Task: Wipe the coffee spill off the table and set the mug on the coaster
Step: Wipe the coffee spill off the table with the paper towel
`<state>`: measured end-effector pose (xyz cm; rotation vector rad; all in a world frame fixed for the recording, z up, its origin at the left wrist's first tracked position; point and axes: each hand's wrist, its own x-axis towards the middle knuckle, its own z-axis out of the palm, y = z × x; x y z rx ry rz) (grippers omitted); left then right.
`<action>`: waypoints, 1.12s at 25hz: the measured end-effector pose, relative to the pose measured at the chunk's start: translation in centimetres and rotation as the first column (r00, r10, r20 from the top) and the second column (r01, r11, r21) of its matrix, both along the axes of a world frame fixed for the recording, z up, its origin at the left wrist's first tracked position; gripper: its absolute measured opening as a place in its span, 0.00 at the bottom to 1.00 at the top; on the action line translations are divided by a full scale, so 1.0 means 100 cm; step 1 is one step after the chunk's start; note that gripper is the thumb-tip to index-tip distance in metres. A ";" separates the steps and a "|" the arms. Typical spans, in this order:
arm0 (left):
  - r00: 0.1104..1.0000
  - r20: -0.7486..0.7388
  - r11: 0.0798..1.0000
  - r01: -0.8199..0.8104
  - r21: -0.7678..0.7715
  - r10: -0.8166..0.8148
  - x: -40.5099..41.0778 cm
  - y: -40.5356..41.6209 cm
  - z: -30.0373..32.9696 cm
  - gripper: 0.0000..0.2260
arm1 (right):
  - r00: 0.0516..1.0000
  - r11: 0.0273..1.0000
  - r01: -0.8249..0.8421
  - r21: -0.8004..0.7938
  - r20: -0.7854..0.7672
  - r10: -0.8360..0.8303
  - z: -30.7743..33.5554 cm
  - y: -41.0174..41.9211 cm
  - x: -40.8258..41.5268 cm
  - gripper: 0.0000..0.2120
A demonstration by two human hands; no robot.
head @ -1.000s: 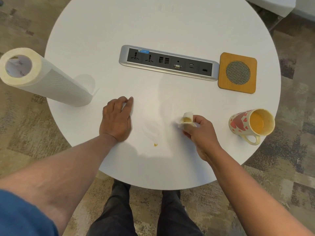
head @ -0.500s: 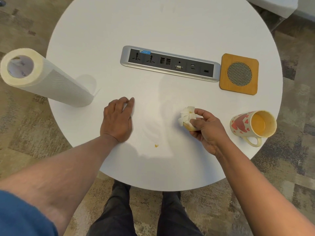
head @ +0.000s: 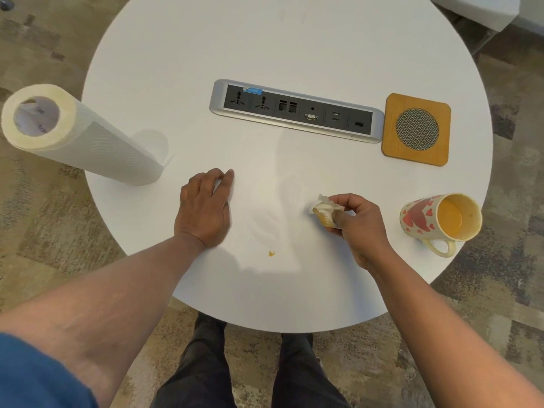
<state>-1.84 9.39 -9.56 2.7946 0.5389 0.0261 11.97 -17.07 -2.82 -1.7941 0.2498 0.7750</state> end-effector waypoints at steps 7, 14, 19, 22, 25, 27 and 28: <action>1.000 0.011 1.000 0.008 0.011 -0.008 0.000 0.000 -0.001 0.27 | 0.977 0.985 -0.132 -0.110 0.152 0.148 -0.009 -0.004 -0.005 0.17; 1.000 0.022 1.000 0.008 0.018 -0.008 -0.001 0.000 -0.002 0.27 | 0.811 0.870 -0.253 -0.423 0.398 0.429 -0.018 -0.005 0.007 0.09; 1.000 0.021 1.000 0.008 0.014 -0.008 -0.001 0.001 -0.002 0.26 | 0.748 0.886 -0.061 -0.459 0.567 0.345 -0.031 0.022 0.038 0.07; 0.999 0.033 1.000 0.007 0.021 -0.008 -0.001 0.001 -0.003 0.26 | 0.757 0.871 0.015 -0.492 0.575 0.311 -0.035 0.047 0.055 0.05; 0.998 0.055 1.000 0.002 0.022 -0.004 0.000 0.001 -0.005 0.26 | 0.721 0.828 -0.063 -0.557 0.549 0.424 -0.032 0.077 0.064 0.08; 0.999 0.051 1.000 0.002 0.020 -0.003 -0.001 0.001 -0.006 0.27 | 0.662 0.790 -0.167 -0.590 0.527 0.533 -0.032 0.096 0.061 0.09; 0.999 0.045 1.000 -0.003 0.015 0.002 0.000 0.001 -0.006 0.27 | 0.613 0.770 -0.238 -0.593 0.523 0.592 -0.032 0.104 0.057 0.09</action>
